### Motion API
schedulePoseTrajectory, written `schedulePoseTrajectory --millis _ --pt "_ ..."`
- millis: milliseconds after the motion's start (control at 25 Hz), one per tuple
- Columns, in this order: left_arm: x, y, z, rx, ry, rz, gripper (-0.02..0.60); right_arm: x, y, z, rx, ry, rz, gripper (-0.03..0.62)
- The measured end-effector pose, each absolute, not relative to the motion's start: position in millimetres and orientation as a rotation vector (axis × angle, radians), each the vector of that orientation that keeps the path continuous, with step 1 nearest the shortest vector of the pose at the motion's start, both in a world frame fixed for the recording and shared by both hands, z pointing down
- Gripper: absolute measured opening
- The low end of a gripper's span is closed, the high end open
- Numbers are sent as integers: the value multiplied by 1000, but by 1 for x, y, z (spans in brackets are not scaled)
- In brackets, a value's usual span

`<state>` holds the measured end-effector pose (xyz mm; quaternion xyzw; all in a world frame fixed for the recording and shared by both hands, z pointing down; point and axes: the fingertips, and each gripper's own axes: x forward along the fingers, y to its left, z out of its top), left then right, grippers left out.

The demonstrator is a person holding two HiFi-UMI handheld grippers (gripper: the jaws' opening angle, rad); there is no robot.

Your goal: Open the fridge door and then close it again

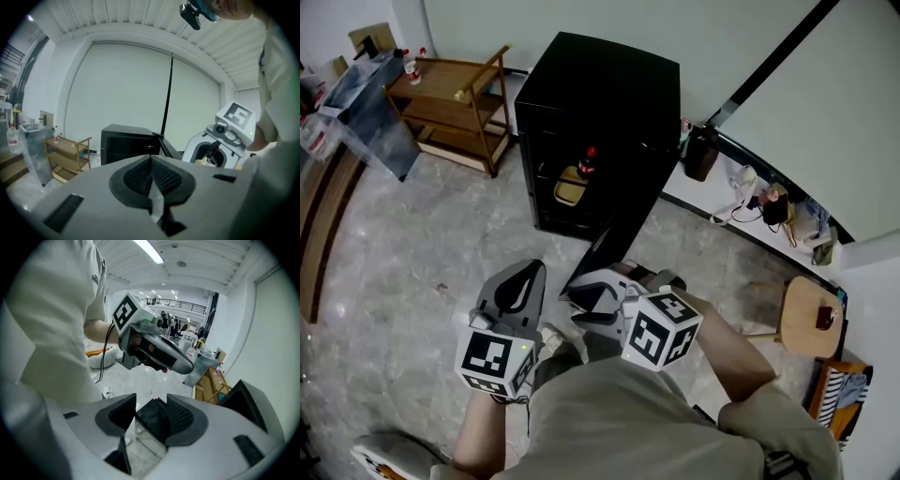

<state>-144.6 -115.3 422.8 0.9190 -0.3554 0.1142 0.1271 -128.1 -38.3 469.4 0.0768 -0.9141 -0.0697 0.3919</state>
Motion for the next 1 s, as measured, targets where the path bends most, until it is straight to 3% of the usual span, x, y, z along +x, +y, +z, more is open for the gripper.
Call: schedulePoseTrajectory --millis 320,1000 --pt "-113 -105 428 2732 -914 389 8 -96 -9 470 196 -2334 -153 178" --pt "23 -52 438 2877 -419 483 8 2 41 471 502 -2343 -71 170"
